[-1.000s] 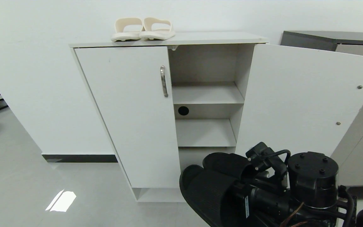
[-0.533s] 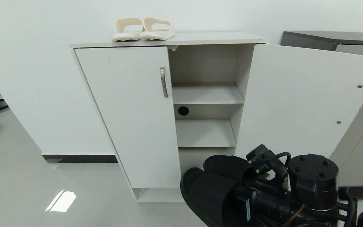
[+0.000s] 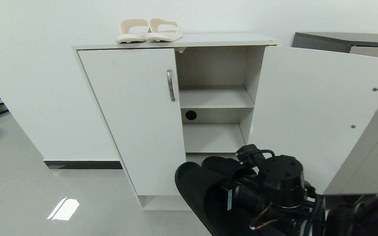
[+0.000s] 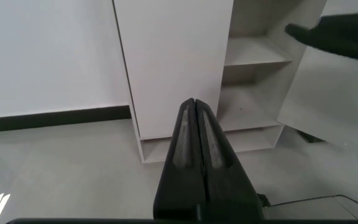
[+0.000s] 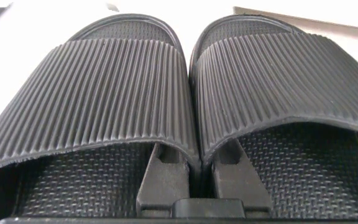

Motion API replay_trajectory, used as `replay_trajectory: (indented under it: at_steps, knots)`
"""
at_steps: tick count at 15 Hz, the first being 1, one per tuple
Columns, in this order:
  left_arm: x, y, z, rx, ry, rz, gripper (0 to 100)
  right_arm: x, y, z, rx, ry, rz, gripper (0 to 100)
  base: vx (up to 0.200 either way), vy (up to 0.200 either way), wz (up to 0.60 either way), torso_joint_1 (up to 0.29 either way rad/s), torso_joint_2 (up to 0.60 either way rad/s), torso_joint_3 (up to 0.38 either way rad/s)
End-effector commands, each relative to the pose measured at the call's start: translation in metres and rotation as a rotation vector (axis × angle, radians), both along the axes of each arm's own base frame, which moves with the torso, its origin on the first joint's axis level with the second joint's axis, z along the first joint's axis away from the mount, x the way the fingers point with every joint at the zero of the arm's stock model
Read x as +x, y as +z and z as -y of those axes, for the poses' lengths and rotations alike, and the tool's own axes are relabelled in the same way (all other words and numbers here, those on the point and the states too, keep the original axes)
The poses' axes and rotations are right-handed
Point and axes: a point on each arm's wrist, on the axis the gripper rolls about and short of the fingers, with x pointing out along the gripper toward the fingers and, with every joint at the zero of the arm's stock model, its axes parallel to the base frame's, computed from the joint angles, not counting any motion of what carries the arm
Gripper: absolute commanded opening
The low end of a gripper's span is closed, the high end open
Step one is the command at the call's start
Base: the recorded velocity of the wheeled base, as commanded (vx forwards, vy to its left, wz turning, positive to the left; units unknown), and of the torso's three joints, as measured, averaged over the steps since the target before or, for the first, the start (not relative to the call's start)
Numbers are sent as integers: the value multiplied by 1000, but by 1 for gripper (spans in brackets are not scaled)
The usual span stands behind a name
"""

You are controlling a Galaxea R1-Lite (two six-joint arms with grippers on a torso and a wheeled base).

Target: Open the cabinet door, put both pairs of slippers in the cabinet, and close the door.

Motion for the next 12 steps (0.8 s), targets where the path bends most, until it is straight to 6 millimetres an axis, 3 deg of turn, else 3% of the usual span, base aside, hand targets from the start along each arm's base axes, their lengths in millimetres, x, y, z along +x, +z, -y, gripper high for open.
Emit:
replay_trajectory:
  at_steps: [1, 3, 12]
  knots:
    - [0, 0, 0, 1, 0, -2, 0, 12, -31, -35, -95, -110, -9, 0, 0, 0, 0, 0, 0, 0]
    - [0, 0, 0, 1, 0, -1, 0, 26, -35, -48, -148, -252, 13, 0, 0, 0, 0, 0, 0, 0]
    - [0, 0, 0, 1, 0, -2, 0, 40, -37, -53, -162, -390, 32, 0, 0, 0, 0, 0, 0, 0]
